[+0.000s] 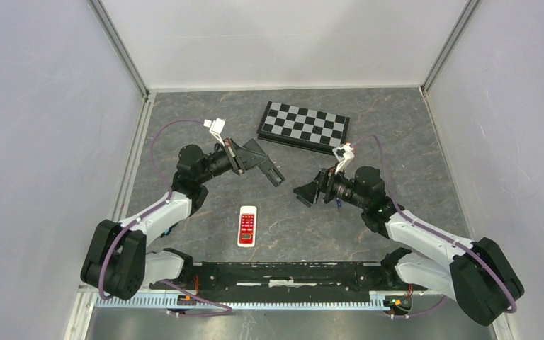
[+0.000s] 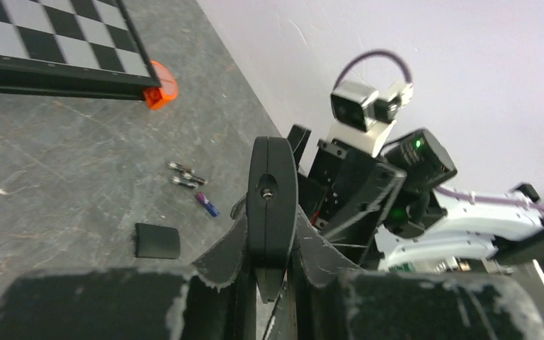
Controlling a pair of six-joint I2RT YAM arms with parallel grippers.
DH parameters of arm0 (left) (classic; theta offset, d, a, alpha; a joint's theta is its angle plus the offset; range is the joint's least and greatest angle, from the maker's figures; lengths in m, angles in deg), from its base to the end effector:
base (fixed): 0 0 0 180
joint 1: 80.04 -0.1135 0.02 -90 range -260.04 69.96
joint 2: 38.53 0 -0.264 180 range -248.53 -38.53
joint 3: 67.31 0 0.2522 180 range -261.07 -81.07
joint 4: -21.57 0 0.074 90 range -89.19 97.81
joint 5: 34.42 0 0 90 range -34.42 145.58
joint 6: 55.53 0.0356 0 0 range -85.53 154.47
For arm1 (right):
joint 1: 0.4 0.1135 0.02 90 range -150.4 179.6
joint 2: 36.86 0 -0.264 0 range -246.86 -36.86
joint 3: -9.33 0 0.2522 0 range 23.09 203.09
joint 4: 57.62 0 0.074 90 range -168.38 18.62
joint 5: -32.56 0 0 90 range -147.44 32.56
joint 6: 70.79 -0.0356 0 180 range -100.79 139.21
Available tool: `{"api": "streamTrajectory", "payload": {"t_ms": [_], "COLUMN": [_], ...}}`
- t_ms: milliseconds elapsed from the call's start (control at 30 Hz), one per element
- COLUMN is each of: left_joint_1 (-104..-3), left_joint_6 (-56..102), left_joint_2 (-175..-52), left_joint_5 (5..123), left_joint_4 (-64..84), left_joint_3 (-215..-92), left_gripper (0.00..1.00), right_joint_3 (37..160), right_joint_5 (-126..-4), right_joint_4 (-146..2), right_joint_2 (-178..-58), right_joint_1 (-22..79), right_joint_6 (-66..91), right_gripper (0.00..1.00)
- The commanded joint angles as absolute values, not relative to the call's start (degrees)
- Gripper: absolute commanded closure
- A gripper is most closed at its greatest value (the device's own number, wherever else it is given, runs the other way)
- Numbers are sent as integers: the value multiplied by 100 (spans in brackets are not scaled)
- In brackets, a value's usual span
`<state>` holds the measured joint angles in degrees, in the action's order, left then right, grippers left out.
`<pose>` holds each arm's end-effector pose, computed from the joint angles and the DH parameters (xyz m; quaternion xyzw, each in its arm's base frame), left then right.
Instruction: Load the batteries into the remote control
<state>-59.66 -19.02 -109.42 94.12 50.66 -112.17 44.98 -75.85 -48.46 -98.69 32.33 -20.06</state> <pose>0.2378 -0.1120 0.2577 0.0445 0.6908 -0.5931 0.4112 0.1830 0.1310 0.2034 -0.0497 0.7977 0.4491 0.3993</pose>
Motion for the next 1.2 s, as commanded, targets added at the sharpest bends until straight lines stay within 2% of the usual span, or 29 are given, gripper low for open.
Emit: {"api": "streamTrajectory", "payload": {"t_ms": [0, 167, 267, 433, 500, 600, 667, 700, 833, 933, 1000, 1033, 1067, 1133, 1167], "left_joint_1": [-5872, -5492, -5280, -5134, -5128, -5116, -5112, -5112, -5110, -5110, -5112, -5110, -5112, -5111, -5112], "left_joint_6": [-1472, -877, -857, -957, -1037, -1238, -1376, -1479, -2010, -2364, -2583, -2631, -2641, -2675, -2679], "left_joint_2": [-10742, -10586, -10639, -10611, -10559, -10524, -10538, -10546, -10533, -10508, -10561, -10587, -10617, -10686, -10724], "left_joint_5": [10424, 10690, 10962, 11205, 11218, 11243, 11262, 11270, 10899, 10492, 10404, 10376, 10349, 10340, 10347], "left_joint_4": [4893, 3993, 3917, 3935, 3996, 4164, 4290, 4366, 4828, 5283, 5612, 5684, 5696, 5768, 5785], "left_joint_3": [-11807, -12244, -12400, -12548, -12572, -12598, -12606, -12584, -12460, -12258, -12157, -12132, -12117, -12113, -12118], "left_gripper": [98, 98, 98, 98, 94, 90, 85, 81, 53, 47, 49, 53, 60, 82, 90], "right_joint_3": [4866, 5337, 5670, 5681, 5684, 5685, 5654, 5637, 5464, 5394, 5403, 5411, 5435, 5464, 5473], "right_joint_5": [-10055, -10218, -10237, -10398, -10415, -10288, -10113, -10043, -9787, -9744, -9730, -9709, -9723, -9759, -9778], "right_joint_4": [-3128, -3289, -3383, -2433, -2288, -2331, -2294, -2260, -1712, -1339, -1253, -1257, -1281, -1337, -1369], "right_joint_2": [-9803, -9912, -10212, -10393, -10425, -10479, -10517, -10536, -10618, -10680, -10707, -10713, -10724, -10756, -10758], "right_joint_1": [3319, 3699, 3903, 4067, 4073, 4075, 4070, 4079, 4078, 4073, 4073, 4072, 4066, 4073, 4072], "right_joint_6": [-1401, -1141, -1101, -1716, -1893, -2031, -2179, -2236, -2725, -3004, -3083, -3101, -3106, -3106, -3100], "right_gripper": [11, 9, 13, 36, 47, 70, 86, 89, 97, 98, 97, 97, 97, 95, 90]}}
